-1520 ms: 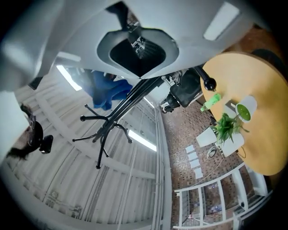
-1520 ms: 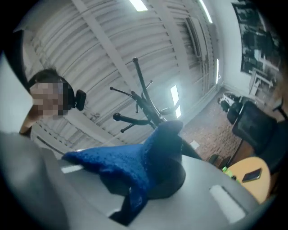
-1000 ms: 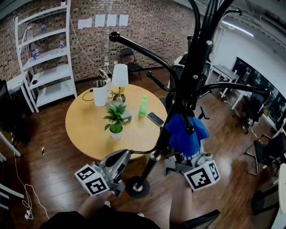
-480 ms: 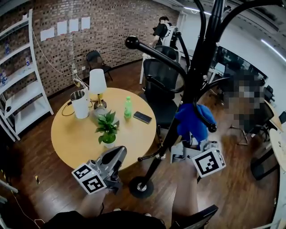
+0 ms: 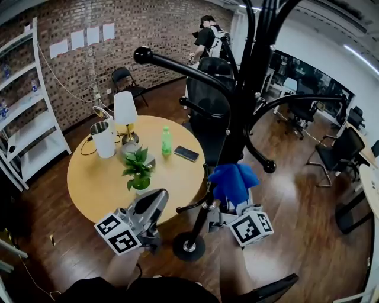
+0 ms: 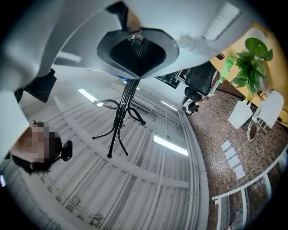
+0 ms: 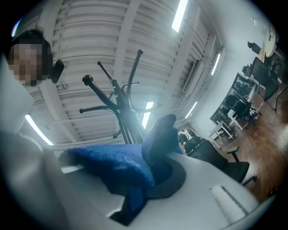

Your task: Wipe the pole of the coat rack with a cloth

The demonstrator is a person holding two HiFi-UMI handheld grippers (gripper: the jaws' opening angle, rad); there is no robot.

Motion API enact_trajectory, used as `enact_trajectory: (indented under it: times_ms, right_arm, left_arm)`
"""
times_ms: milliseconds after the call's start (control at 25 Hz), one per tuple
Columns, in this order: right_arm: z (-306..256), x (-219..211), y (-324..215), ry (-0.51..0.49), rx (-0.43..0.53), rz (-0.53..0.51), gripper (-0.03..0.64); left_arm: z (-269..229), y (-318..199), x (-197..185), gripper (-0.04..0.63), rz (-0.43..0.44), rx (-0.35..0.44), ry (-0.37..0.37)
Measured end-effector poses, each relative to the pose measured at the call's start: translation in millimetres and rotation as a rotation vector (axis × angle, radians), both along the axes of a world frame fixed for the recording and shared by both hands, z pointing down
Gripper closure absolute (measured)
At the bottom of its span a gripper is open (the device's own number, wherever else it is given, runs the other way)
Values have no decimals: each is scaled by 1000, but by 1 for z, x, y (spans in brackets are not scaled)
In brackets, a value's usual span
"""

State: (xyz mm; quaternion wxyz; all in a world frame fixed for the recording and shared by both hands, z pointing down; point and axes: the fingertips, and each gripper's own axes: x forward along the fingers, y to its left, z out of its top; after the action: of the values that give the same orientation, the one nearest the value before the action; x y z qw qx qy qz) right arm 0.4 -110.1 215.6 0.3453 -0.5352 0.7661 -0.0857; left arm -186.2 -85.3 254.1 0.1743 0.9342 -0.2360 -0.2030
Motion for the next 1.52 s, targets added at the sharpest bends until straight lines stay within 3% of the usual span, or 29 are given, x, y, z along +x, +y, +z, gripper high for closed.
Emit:
enact_trajectory:
  times_ms: [280,440,680,960,1240,1360,1520]
  right_arm:
    - [111,-21,-3,-72,-186,-77,597]
    - [145,-22,-5,-57,-226,-82,597]
    - [220,-17,-8,-60,-372,-85,597]
    - [236,-18,-7,-97,-432,-115,597]
    - [140,-10,-4,-242,-287,-171,597]
    - [71,-9,-2,-261,-118,-225,597]
    - [-6,-8,-5,-251,25,-273,597]
  left_arm:
    - [5,0,15,595,21,-6,-23]
    - [7,-2,16,595,16,-9,-26]
    - [12,-1,17,595,9,-21,-26]
    - [14,0,15,595,2,-28,-29]
    - [13,-1,5,595,-21,-26,-24]
    - [13,-1,1,595,-30,-24,-20]
    - [9,-2,-5,595,-45,-15,-9]
